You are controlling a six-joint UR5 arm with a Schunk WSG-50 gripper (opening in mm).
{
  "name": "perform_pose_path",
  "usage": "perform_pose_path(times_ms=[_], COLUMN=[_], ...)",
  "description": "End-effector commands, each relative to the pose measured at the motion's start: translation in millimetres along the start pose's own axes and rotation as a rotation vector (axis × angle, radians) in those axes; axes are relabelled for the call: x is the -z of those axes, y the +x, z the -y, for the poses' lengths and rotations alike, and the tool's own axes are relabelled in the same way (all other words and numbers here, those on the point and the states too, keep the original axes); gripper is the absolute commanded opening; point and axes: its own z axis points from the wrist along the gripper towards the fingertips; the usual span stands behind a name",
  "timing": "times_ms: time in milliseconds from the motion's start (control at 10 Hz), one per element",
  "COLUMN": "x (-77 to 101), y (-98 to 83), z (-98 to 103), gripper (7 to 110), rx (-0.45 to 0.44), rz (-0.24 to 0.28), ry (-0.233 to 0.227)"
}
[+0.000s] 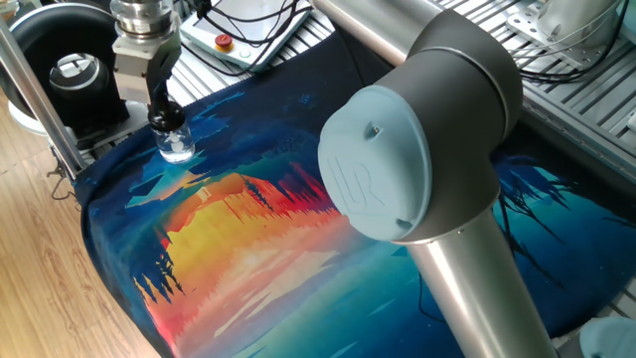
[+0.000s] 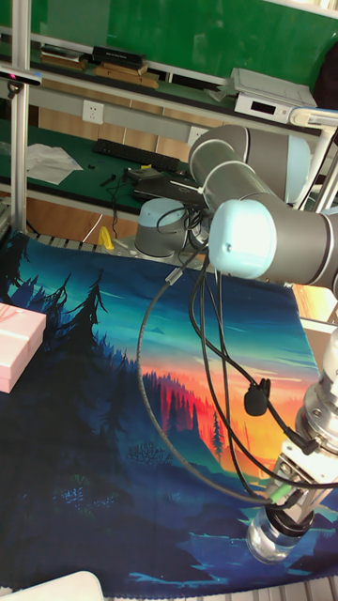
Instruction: Unscrew the lid from the jar
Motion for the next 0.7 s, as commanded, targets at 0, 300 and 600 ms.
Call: perform_pose_path(times_ms=[0,300,600], x=[-1.9,-2.6,-2.1], y=[1.8,1.7,2.0], z=[-0.6,-1.2,-3.6], gripper=[44,44,44], rx=[-0.006,-0.006,-0.021], rz=[0.005,0.004,0.000], ry=[-0.006,-0.005,-0.009])
